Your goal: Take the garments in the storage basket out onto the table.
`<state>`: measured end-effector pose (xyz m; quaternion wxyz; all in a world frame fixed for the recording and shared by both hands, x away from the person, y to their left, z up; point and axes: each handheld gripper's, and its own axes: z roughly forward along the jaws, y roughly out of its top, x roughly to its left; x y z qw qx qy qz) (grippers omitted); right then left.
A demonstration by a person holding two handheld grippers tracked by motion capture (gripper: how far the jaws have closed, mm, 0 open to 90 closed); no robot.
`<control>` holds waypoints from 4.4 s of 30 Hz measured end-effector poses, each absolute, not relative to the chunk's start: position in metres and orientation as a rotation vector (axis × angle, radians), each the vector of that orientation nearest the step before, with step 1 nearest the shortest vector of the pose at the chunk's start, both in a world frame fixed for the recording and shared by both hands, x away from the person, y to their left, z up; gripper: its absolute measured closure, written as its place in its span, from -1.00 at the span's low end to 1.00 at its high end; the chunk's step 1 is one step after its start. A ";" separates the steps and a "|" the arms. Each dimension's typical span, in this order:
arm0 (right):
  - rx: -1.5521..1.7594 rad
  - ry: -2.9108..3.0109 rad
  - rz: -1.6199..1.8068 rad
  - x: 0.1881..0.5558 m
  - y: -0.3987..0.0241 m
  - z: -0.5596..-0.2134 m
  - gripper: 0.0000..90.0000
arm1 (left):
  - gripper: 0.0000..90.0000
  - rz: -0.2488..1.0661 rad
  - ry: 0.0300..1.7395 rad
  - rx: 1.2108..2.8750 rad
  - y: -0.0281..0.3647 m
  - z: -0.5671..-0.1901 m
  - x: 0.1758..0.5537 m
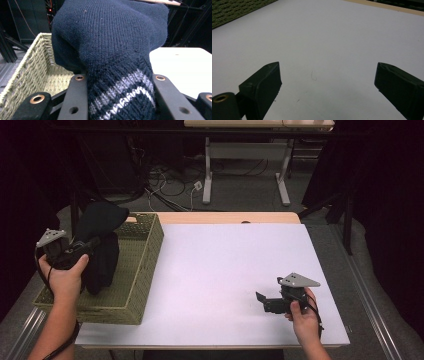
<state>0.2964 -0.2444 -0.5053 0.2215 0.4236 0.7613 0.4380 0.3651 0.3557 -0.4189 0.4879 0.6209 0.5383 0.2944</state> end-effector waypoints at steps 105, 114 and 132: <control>1.206 2.069 1.244 0.296 -0.251 -0.504 -0.84 | 0.47 0.403 0.809 1.640 0.138 -0.391 0.346; 1.198 2.077 1.246 0.294 -0.249 -0.503 -0.84 | 0.47 0.353 0.807 1.694 0.118 -0.410 0.352; 1.195 2.080 1.235 0.295 -0.251 -0.504 -0.83 | 0.47 0.266 0.845 1.755 0.086 -0.455 0.370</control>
